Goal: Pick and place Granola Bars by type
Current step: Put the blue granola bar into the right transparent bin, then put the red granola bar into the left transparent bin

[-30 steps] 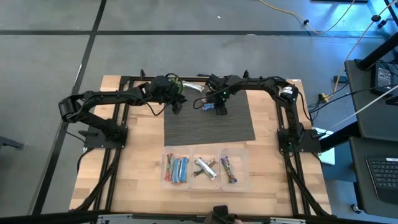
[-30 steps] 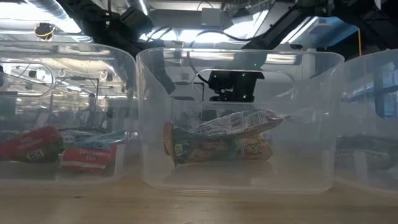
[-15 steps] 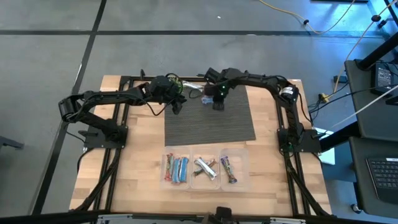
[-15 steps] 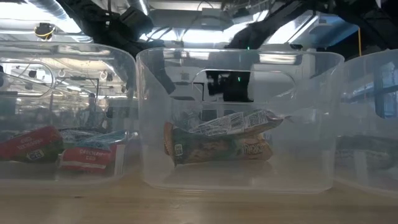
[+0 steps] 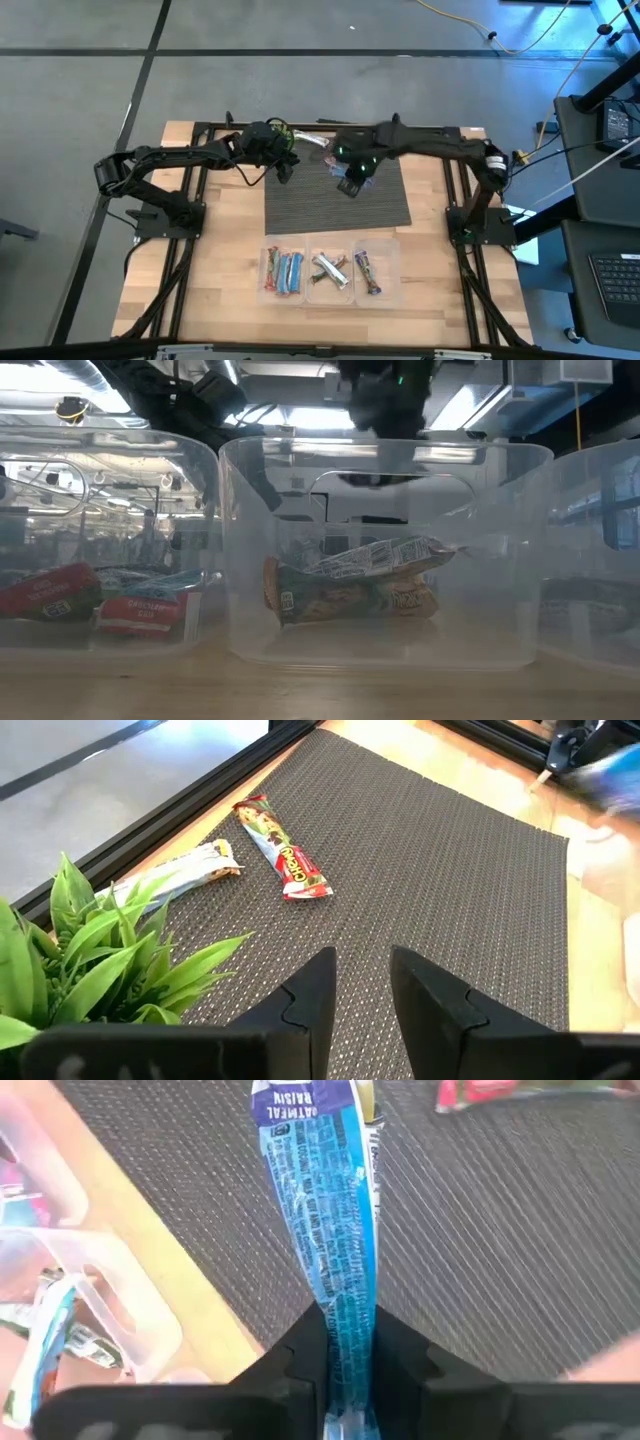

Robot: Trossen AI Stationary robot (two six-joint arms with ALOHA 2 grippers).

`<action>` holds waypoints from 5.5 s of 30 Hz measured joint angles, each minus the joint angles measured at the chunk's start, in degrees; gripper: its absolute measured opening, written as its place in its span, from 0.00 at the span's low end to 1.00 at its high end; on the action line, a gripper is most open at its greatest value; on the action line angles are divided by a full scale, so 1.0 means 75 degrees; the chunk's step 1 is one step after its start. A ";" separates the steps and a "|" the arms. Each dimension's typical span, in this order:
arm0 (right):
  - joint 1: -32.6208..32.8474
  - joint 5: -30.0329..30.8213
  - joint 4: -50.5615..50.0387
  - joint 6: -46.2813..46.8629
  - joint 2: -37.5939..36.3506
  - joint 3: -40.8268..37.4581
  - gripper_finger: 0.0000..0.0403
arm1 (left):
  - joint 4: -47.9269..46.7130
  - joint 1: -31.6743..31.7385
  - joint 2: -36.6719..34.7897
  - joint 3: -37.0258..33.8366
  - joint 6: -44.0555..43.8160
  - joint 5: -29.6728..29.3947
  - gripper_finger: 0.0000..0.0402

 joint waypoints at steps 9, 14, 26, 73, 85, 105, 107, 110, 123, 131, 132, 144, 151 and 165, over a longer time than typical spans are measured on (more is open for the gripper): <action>0.2528 0.1001 -0.0803 0.4071 -0.0188 0.0003 0.15 | -0.0004 0.0000 0.0000 0.0000 -0.0012 0.0000 0.23; 0.3783 0.1676 -0.0662 0.6532 -0.0127 0.0000 0.15 | -0.0004 0.0000 0.0000 0.0000 0.0000 -0.0003 0.24; 0.5197 0.1757 -0.0863 0.9431 0.0889 0.0000 0.15 | -0.0053 -0.0009 0.0001 0.0000 0.0006 -0.0006 0.23; 0.5737 0.1673 -0.1526 0.9746 0.0852 0.0000 0.42 | -0.0049 -0.0006 0.0003 0.0000 0.0001 0.0231 0.49; 0.5316 0.3852 -0.2658 0.8599 -0.1769 -0.0245 0.42 | -0.0047 -0.0111 0.0024 0.0648 -0.0303 0.1344 0.54; 0.1837 0.5149 -0.2662 0.5711 -0.4110 -0.2628 0.42 | -0.1103 -0.0078 0.3970 0.4911 0.0335 0.0056 0.53; 0.1619 0.5125 -0.2644 0.5565 -0.4110 -0.2854 0.42 | -0.1594 -0.0076 0.4424 0.5408 0.0581 -0.0372 0.53; 0.1295 0.4930 -0.2613 0.5321 -0.4112 -0.3111 0.42 | -0.2512 -0.0082 0.5018 0.6099 0.0620 -0.0927 0.53; 0.0716 0.4652 -0.2524 0.5016 -0.4123 -0.3358 0.42 | -0.3223 -0.0043 0.6345 0.7052 -0.0304 -0.0825 0.53; 0.0716 0.4475 -0.2438 0.4566 -0.4330 -0.3358 0.42 | -0.3297 -0.0055 0.6420 0.7063 -0.0880 -0.0866 0.52; 0.0716 0.4429 -0.2414 0.4509 -0.4368 -0.3358 0.42 | -0.3393 -0.0055 0.6420 0.7061 -0.0937 -0.0803 0.51; 0.0716 0.4395 -0.2332 0.3964 -0.4743 -0.3358 0.42 | -0.3218 -0.0038 0.6420 0.7061 -0.1478 -0.0667 0.43; 0.0709 0.4369 -0.1673 0.2993 -0.4824 -0.3358 0.42 | -0.3480 -0.0016 0.6380 0.7054 -0.1440 -0.0568 0.41; -0.2795 -0.1011 0.2799 -0.5665 -0.4510 -0.3355 0.42 | -0.5232 0.0396 0.2645 0.6811 0.0865 -0.0273 0.41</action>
